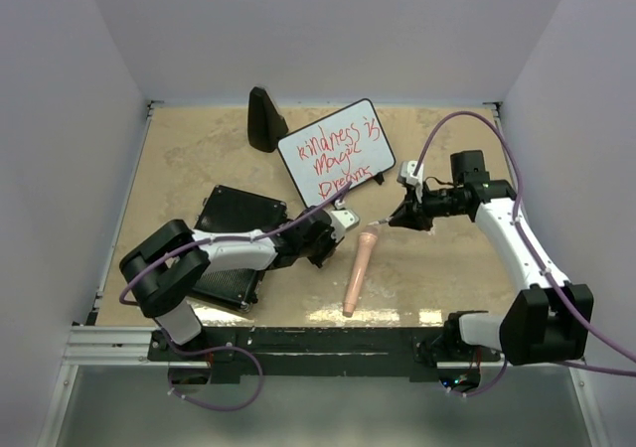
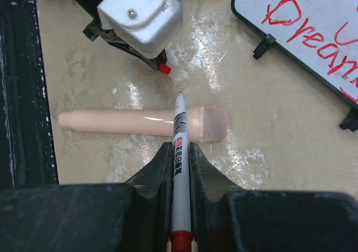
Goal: Write a sentence on the whiteboard
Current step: Close the whiteboard marker at the center of the board.
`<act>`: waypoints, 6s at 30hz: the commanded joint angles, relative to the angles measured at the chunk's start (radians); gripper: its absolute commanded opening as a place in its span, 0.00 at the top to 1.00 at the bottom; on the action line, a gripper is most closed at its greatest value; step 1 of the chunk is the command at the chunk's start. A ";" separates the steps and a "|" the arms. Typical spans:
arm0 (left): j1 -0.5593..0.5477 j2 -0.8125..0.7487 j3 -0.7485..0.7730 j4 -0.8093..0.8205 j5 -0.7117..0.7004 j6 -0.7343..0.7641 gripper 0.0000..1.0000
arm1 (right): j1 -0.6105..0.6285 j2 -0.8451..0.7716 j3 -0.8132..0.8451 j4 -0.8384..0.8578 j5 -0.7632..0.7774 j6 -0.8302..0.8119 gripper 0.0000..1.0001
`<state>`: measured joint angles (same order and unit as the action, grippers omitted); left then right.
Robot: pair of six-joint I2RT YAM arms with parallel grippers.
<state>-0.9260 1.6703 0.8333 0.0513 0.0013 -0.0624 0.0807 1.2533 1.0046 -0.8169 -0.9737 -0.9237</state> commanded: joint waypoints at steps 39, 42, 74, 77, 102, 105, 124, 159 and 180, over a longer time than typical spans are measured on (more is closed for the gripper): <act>-0.010 -0.116 -0.335 0.685 0.149 0.182 1.00 | 0.222 0.305 0.101 -0.004 0.018 0.013 1.00; -0.010 -0.115 -0.338 0.694 0.155 0.181 1.00 | 0.223 0.316 0.106 -0.005 0.017 0.013 1.00; -0.014 -0.096 -0.356 0.748 0.201 0.161 1.00 | 0.235 0.339 0.101 0.038 0.032 0.057 1.00; -0.014 -0.096 -0.358 0.752 0.201 0.161 1.00 | 0.238 0.342 0.100 0.039 0.035 0.059 1.00; -0.014 -0.070 -0.335 0.883 0.238 0.150 1.00 | 0.266 0.377 0.112 -0.002 -0.006 0.029 1.00; -0.016 -0.064 -0.336 0.938 0.238 0.150 1.00 | 0.268 0.377 0.114 -0.014 -0.016 0.016 1.00; -0.014 0.011 -0.349 1.133 0.258 0.190 1.00 | 0.361 0.321 0.106 0.116 0.173 0.147 1.00; -0.088 0.143 -0.404 1.259 0.111 0.263 1.00 | 0.582 0.460 0.131 0.174 0.408 0.269 1.00; -0.093 -0.248 -0.487 0.961 -0.024 0.168 0.40 | 0.444 0.301 0.138 0.191 0.314 0.255 1.00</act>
<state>-1.0134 1.5471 0.3511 1.0969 0.0063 0.1394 0.5755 1.6405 1.1538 -0.6628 -0.5816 -0.6548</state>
